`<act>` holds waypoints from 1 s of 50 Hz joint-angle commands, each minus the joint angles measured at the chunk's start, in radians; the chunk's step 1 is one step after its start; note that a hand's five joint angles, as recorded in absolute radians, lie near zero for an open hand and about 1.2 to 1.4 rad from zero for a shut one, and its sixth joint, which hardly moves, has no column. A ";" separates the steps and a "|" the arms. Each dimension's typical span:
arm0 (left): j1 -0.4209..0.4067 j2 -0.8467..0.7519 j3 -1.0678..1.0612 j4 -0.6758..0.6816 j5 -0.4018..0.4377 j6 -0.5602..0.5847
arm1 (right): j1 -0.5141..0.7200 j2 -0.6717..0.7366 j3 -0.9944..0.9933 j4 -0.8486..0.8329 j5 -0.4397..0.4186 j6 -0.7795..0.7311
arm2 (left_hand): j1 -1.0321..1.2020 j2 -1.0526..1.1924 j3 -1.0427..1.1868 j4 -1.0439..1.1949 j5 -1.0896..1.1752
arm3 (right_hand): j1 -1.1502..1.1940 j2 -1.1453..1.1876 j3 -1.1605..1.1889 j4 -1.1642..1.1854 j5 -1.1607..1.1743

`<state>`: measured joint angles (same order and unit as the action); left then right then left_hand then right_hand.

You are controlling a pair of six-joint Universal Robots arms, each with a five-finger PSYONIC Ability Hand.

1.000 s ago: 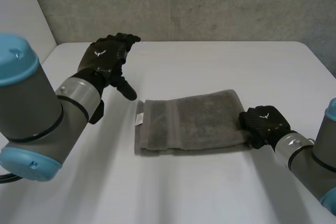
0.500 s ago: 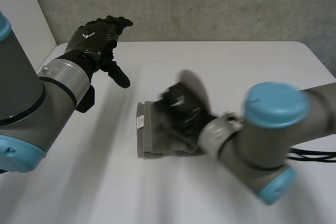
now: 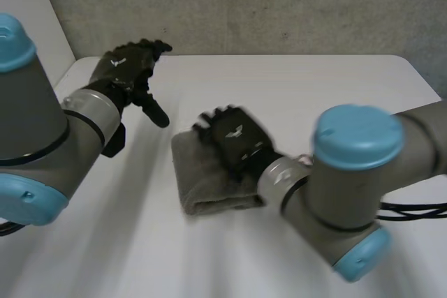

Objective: Fold the laundry

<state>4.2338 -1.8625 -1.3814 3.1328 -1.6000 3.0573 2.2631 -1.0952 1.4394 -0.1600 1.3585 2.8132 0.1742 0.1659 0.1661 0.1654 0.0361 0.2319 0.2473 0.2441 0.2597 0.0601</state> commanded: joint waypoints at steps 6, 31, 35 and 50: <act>-0.038 -0.211 -0.042 -0.002 -0.001 -0.069 | -0.134 0.092 -0.025 0.008 -0.025 0.215 | 0.004 0.012 0.012 0.013 -0.032 | -0.057 -0.073 -0.070 -0.085 -0.060; -0.014 0.087 0.016 -0.104 0.000 -0.068 | -0.214 -0.219 -0.131 0.120 0.201 0.207 | 0.004 0.012 0.012 0.013 -0.032 | -0.057 -0.073 -0.070 -0.085 -0.060; 0.069 0.186 0.117 -0.198 0.000 -0.069 | -0.234 -0.265 -0.175 0.186 0.257 0.200 | 0.007 0.015 0.015 0.016 -0.029 | -0.057 -0.073 -0.070 -0.085 -0.060; 0.086 0.198 0.200 -0.375 -0.003 -0.069 | -0.284 -0.284 -0.249 0.364 0.258 0.206 | 0.001 0.009 0.009 0.010 -0.035 | -0.057 -0.073 -0.070 -0.085 -0.060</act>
<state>4.3243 -1.6489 -1.1715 2.7837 -1.6017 2.9881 1.9766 -1.3831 1.1928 0.2044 1.6264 3.0168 0.1742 0.1659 0.1661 0.1655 0.0361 0.2312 0.2474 0.2441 0.2596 0.0601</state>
